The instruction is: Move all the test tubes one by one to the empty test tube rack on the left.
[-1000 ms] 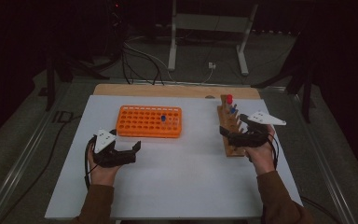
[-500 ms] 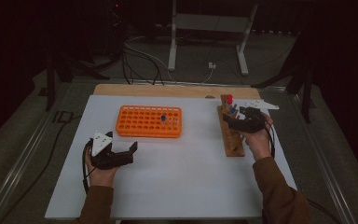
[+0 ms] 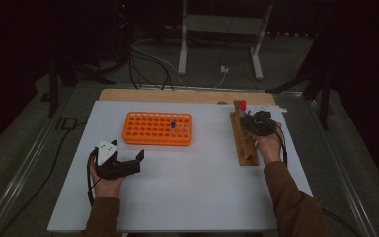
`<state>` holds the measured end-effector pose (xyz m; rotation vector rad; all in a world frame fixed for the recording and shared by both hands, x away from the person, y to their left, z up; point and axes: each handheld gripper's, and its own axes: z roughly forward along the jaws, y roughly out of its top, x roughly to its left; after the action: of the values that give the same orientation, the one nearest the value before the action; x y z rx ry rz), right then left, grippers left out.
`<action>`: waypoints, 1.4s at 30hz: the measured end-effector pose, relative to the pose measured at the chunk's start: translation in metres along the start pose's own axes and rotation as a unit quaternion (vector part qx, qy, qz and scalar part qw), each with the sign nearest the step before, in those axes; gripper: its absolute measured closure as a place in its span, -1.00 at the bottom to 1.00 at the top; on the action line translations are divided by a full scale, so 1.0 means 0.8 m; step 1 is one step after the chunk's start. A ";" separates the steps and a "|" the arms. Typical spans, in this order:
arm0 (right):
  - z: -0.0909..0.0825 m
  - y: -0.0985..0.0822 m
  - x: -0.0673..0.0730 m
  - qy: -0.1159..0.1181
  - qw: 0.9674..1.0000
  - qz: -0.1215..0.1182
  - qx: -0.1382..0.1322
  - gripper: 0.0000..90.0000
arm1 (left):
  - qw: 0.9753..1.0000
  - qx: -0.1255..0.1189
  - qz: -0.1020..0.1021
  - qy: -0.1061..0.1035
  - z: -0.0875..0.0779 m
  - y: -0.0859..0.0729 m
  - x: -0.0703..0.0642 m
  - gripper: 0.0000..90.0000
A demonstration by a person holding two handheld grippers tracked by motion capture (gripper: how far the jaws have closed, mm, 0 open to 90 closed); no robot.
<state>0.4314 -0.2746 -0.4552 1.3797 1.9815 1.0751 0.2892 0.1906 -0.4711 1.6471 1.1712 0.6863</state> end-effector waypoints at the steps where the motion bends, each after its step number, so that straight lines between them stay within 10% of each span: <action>1: 0.001 0.000 0.000 -0.001 1.000 -0.001 0.001 0.55 | 1.000 0.001 0.000 0.000 0.000 0.000 0.000 -0.99; 16: -0.002 0.004 0.002 -0.009 1.000 -0.003 -0.013 0.71 | 1.000 0.002 -0.001 -0.003 0.001 0.000 0.000 -0.99; 42: -0.071 0.050 0.016 0.019 0.997 -0.032 -0.068 0.71 | 1.000 0.002 0.000 -0.009 0.005 0.002 -0.009 -0.99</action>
<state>0.4049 -0.2737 -0.3896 1.2243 1.9266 1.1921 0.2905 0.1824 -0.4701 1.6533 1.1594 0.6678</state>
